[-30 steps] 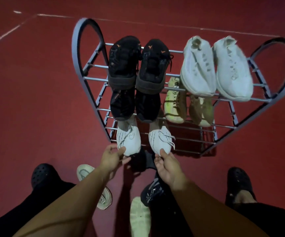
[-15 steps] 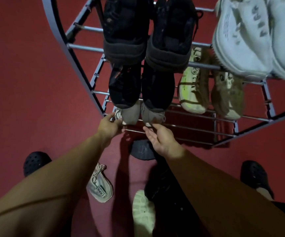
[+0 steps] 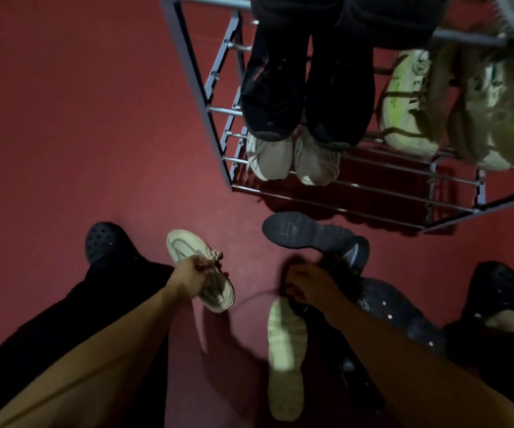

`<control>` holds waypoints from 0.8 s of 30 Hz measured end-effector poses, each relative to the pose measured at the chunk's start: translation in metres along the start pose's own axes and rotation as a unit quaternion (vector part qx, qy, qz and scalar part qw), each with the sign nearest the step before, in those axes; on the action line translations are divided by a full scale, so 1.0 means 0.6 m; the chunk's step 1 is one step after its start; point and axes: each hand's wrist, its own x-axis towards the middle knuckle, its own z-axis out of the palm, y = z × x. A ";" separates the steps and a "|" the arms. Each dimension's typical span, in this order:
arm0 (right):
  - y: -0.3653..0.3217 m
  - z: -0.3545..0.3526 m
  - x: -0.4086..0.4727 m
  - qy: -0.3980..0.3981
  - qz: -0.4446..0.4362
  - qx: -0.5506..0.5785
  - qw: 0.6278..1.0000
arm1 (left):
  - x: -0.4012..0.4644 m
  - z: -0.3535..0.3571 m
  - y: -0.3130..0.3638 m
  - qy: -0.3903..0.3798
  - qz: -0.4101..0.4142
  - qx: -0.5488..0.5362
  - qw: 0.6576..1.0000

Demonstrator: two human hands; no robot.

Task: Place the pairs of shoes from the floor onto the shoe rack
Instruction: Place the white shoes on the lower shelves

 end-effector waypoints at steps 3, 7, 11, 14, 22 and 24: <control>0.072 0.016 0.002 0.010 0.042 -0.004 0.999 | -0.007 0.024 -0.060 -0.044 0.017 0.073 0.996; 0.122 0.028 -0.003 -0.012 0.077 -0.001 0.997 | 0.011 0.048 -0.103 -0.012 0.010 0.187 0.982; 0.134 0.034 0.003 -0.015 0.080 -0.007 0.997 | 0.014 0.053 -0.119 -0.020 0.110 0.363 0.925; 0.150 0.023 0.009 0.022 0.098 -0.071 0.992 | 0.018 0.058 -0.125 -0.029 0.142 0.408 0.901; 0.262 0.036 -0.004 0.093 0.172 -0.071 0.978 | -0.023 0.056 -0.123 0.003 0.143 0.206 0.968; 0.288 0.047 0.003 0.099 0.179 -0.059 0.977 | -0.035 0.059 -0.126 -0.001 0.113 0.143 0.983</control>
